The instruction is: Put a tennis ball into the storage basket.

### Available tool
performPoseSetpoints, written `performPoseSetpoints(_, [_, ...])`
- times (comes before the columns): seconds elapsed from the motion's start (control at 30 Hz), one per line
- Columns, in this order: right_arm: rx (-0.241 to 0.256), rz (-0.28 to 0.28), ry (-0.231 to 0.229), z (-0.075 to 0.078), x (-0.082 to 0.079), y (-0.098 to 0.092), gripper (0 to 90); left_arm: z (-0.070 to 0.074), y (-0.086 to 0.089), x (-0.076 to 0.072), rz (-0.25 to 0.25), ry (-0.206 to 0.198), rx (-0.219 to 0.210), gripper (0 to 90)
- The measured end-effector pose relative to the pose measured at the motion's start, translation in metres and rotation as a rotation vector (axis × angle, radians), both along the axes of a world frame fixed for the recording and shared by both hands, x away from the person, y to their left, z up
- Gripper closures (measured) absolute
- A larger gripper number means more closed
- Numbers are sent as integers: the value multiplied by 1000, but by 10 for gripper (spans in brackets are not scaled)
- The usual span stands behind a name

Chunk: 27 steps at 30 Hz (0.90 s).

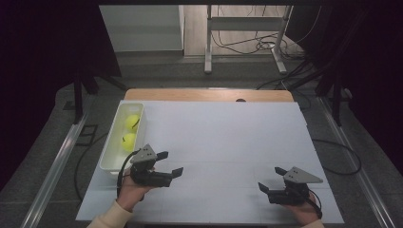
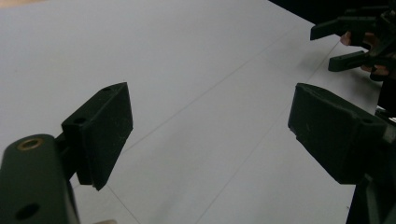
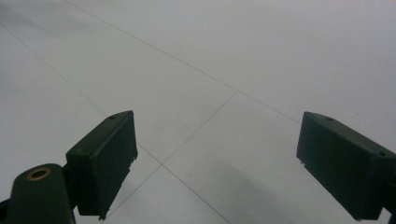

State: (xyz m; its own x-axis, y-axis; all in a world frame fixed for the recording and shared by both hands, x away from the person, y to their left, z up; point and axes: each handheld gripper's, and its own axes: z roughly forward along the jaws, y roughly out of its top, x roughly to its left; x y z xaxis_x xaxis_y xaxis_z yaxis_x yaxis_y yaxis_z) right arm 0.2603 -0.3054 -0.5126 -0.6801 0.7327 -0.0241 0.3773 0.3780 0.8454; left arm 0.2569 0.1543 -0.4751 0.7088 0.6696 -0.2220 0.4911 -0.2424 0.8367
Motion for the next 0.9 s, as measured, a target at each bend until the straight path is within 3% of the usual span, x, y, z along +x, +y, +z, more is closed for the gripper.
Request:
performPoseSetpoints(0.3, [9, 19, 14, -1, -2, 0, 127, -30, 8, -12, 1, 27, 16, 147])
performPoseSetpoints(0.5, [15, 46, 25, -2, -2, 0, 126, -38, 18, -20, 31, 30, 28, 147])
performPoseSetpoints(0.63, [13, 78, 27, -3, -3, 3, 127, -43, 28, -26, 35, 14, 12, 147])
performPoseSetpoints(0.9, [0, 98, 32, -3, -4, 4, 127, -42, 28, -23, 38, -9, 23, 147])
